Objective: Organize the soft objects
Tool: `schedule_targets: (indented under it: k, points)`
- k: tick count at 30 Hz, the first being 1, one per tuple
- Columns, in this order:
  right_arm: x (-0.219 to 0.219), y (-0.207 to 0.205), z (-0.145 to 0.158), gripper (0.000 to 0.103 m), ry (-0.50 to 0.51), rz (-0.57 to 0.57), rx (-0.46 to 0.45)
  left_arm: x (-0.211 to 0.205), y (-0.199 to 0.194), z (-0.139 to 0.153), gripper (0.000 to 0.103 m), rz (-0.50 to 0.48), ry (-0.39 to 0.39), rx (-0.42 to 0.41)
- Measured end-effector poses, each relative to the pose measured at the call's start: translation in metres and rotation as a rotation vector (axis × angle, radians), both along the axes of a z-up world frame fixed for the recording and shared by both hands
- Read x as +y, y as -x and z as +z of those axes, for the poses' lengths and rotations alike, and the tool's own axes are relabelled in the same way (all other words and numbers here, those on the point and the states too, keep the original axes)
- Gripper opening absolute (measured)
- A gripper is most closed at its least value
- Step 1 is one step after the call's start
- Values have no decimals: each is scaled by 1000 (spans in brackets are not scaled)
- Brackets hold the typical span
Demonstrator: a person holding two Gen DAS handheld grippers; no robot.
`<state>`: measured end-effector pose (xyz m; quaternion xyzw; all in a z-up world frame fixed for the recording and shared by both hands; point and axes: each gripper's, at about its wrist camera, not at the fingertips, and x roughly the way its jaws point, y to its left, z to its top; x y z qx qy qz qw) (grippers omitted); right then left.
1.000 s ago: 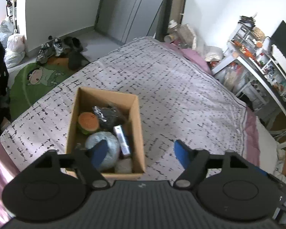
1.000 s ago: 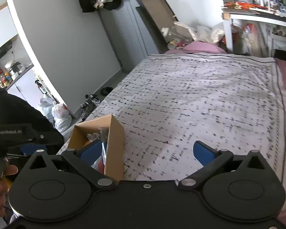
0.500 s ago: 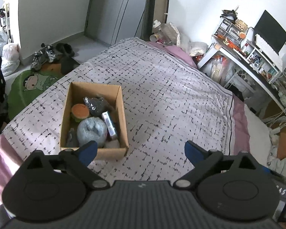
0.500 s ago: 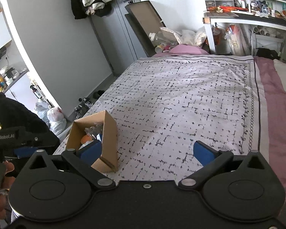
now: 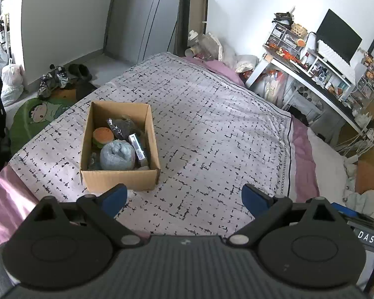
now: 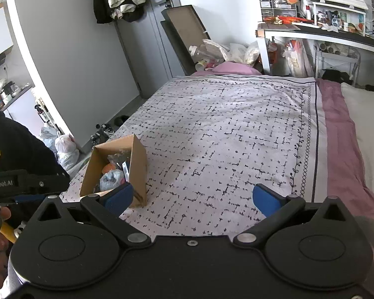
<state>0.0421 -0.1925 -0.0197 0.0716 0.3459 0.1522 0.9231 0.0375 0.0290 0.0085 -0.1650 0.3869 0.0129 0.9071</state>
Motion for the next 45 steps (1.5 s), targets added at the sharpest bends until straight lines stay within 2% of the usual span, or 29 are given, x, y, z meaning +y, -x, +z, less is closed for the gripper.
schedule_targets:
  k: [5,13,33,45]
  points:
    - [-2,14,6,103,21,-13,-6,-16,14,6,97,-41,-78,-9]
    - [-2,32,6,103,59,8,-11,-25,35,7,97,-52,-124,-24]
    - [-6,37,0,103,90,2,-2,-30,43,3,97,-39,-170,-6]
    - [-9,35,1,103,92,-6,2,-32,39,1,97,-41,-172,3]
